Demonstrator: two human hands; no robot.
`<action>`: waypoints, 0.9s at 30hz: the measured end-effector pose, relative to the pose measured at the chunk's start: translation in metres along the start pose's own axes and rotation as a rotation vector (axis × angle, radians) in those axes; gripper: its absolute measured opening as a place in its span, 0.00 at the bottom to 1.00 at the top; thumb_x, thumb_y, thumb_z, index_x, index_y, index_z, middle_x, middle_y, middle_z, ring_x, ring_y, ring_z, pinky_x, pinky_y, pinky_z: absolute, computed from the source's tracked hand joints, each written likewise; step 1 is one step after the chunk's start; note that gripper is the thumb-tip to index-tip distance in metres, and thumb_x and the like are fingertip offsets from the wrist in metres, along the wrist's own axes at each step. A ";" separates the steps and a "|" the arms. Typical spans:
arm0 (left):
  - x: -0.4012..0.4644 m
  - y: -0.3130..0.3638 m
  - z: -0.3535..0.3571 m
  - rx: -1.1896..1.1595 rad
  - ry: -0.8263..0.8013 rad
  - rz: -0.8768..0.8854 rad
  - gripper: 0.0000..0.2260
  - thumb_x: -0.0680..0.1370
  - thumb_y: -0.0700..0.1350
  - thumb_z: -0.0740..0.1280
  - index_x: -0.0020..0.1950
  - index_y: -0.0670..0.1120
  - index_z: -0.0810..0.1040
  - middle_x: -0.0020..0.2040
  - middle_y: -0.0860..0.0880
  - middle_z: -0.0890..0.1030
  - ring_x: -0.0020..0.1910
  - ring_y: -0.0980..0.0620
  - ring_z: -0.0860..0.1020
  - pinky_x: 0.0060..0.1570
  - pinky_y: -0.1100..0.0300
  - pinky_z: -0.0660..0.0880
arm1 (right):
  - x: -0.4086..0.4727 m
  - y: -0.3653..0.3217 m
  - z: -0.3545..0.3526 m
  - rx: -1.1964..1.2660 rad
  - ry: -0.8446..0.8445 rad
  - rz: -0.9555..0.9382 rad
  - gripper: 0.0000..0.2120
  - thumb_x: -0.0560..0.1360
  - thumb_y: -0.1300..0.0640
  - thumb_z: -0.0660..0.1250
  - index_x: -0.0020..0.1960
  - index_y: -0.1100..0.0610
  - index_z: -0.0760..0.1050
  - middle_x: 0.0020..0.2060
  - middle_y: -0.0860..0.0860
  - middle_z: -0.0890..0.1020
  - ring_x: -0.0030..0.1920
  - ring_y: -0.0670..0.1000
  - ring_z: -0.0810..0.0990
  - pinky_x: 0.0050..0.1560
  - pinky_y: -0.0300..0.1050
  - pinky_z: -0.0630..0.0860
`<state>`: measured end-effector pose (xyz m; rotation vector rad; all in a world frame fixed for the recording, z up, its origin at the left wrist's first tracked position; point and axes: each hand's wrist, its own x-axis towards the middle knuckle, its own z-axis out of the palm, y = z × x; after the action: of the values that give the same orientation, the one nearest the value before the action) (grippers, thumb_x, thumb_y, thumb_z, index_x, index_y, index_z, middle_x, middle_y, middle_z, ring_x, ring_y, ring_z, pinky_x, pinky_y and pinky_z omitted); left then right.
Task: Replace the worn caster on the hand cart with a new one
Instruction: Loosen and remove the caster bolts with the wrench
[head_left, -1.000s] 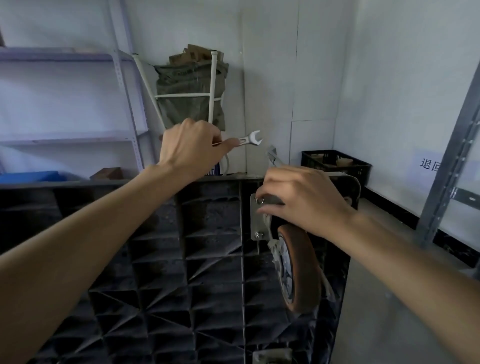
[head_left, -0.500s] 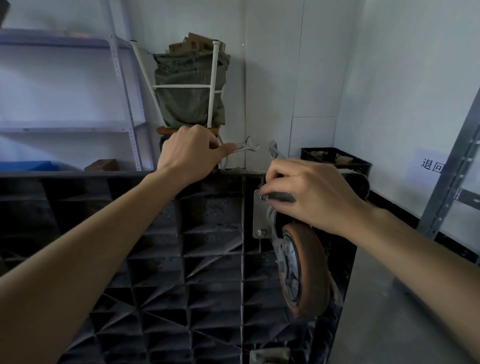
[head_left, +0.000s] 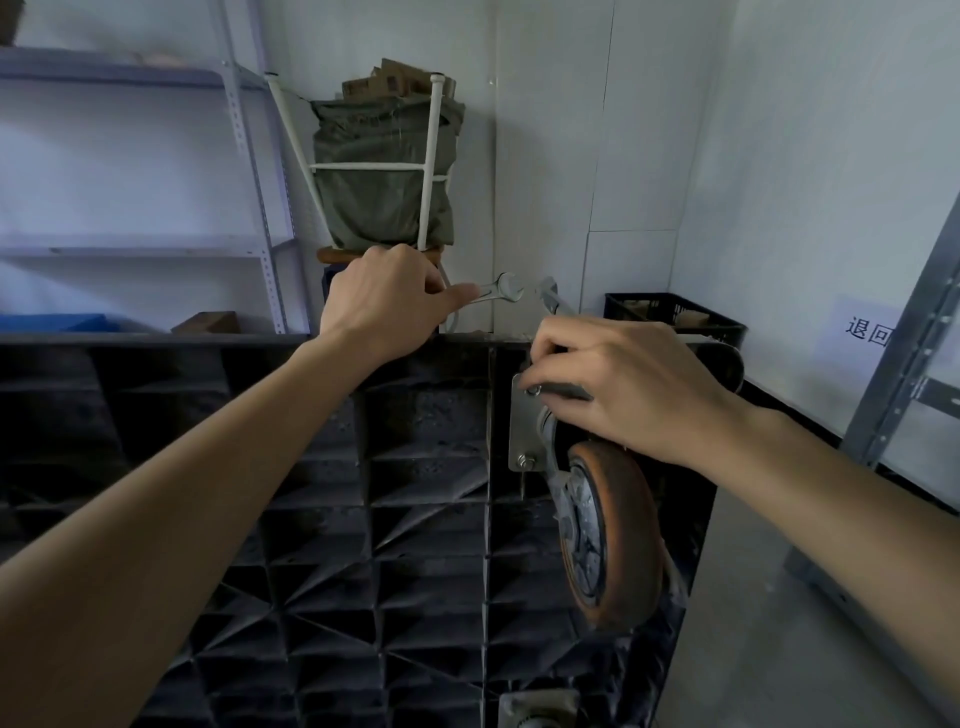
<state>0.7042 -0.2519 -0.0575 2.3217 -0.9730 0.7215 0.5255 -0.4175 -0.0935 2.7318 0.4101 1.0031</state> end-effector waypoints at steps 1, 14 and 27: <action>0.000 0.000 0.000 0.003 0.002 0.001 0.25 0.77 0.66 0.67 0.26 0.53 0.72 0.26 0.55 0.73 0.30 0.54 0.73 0.30 0.58 0.64 | 0.000 0.000 -0.001 -0.001 -0.006 0.001 0.10 0.72 0.53 0.77 0.53 0.48 0.85 0.46 0.43 0.79 0.40 0.45 0.78 0.32 0.37 0.66; -0.001 0.000 0.000 0.006 -0.003 0.007 0.24 0.77 0.66 0.66 0.27 0.54 0.72 0.27 0.56 0.73 0.31 0.56 0.72 0.30 0.59 0.63 | 0.000 -0.003 0.002 -0.034 0.042 0.028 0.10 0.71 0.50 0.79 0.50 0.50 0.85 0.45 0.43 0.81 0.41 0.48 0.82 0.33 0.38 0.68; -0.002 0.001 -0.001 0.020 -0.001 0.002 0.23 0.77 0.67 0.66 0.28 0.54 0.74 0.28 0.55 0.74 0.31 0.55 0.72 0.33 0.57 0.64 | 0.002 0.000 0.005 0.004 -0.010 -0.032 0.08 0.74 0.57 0.77 0.50 0.47 0.86 0.48 0.41 0.83 0.39 0.46 0.82 0.33 0.39 0.72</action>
<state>0.7024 -0.2513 -0.0580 2.3390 -0.9732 0.7346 0.5305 -0.4168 -0.0959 2.7236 0.4538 0.9817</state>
